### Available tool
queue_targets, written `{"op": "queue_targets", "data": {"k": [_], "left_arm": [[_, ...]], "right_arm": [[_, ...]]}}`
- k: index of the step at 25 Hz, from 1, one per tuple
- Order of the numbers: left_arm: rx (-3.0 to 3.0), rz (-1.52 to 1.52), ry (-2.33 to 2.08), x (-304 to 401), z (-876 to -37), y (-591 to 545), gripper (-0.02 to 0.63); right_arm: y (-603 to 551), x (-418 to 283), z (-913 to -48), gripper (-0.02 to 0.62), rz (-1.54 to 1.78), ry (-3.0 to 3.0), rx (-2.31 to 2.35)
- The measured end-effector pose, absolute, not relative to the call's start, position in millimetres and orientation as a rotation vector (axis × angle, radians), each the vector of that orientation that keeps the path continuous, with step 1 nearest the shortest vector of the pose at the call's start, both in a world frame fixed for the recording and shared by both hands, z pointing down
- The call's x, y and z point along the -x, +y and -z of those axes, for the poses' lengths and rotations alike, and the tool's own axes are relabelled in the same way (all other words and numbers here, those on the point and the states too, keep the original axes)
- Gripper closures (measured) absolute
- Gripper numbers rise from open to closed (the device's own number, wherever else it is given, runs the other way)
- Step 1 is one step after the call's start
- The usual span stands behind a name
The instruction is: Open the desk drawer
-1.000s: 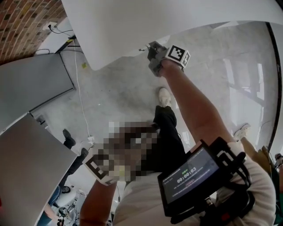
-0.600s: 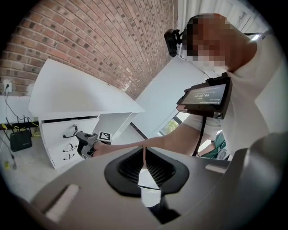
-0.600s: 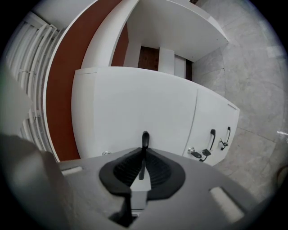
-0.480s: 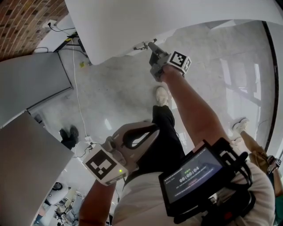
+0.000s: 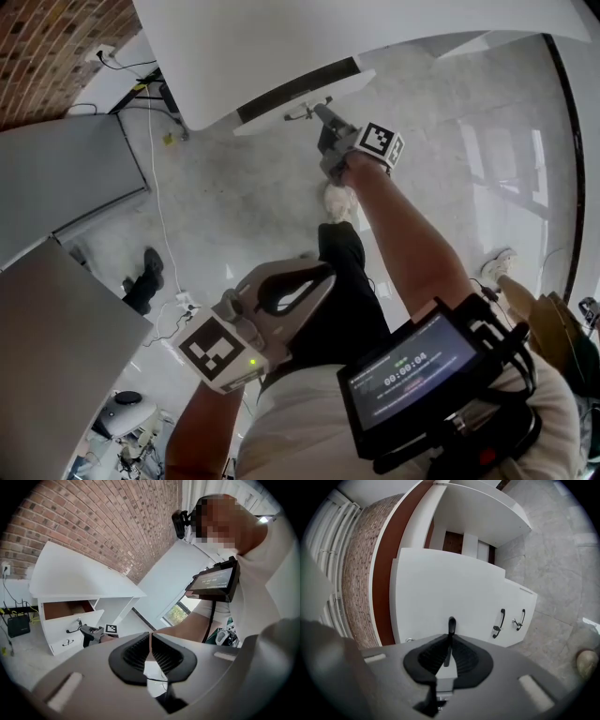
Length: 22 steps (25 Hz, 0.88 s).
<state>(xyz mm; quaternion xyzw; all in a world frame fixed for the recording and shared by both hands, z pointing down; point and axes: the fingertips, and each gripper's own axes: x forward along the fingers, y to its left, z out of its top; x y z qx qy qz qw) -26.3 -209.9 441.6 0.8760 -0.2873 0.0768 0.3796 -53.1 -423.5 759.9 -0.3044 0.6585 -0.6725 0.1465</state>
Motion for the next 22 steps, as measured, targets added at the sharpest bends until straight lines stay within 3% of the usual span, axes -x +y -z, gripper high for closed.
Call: {"op": "queue_targets", "data": {"k": [22], "left_arm": [[-2.268, -0.131, -0.761, 36, -409, -166, 0.584]], "right_arm": [[-361, 35, -739, 0.551, 1.931, 2.038, 0.931]]}}
